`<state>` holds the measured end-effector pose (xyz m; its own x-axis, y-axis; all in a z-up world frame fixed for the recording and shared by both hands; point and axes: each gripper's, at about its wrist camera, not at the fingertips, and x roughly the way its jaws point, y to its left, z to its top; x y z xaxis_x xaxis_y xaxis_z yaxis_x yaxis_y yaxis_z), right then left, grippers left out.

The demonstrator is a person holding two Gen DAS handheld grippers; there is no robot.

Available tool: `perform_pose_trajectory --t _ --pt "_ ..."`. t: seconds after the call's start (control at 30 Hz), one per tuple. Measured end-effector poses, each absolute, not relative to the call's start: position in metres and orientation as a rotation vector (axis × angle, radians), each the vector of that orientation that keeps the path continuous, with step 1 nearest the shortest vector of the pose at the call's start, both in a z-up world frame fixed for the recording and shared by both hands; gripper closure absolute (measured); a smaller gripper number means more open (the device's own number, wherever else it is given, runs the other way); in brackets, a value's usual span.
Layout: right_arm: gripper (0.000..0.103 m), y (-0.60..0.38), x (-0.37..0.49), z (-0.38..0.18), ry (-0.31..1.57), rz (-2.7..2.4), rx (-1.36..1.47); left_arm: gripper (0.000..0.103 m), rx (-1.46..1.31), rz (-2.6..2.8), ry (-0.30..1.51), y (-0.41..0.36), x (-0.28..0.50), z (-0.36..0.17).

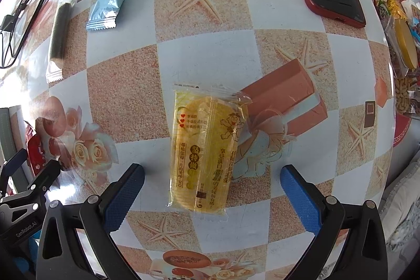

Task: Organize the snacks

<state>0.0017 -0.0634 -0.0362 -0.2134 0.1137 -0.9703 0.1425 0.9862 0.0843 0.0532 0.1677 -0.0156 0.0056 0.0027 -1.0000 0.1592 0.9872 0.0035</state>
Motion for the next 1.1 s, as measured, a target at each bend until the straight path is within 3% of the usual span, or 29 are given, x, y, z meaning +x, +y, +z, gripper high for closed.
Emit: perform_pose_trajectory --t 1.1 --pt "0.0 -0.063 0.0021 -0.0358 1.79 -0.02 0.184 0.0 0.1 -0.085 1.571 0.1663 0.0502 -0.0167"
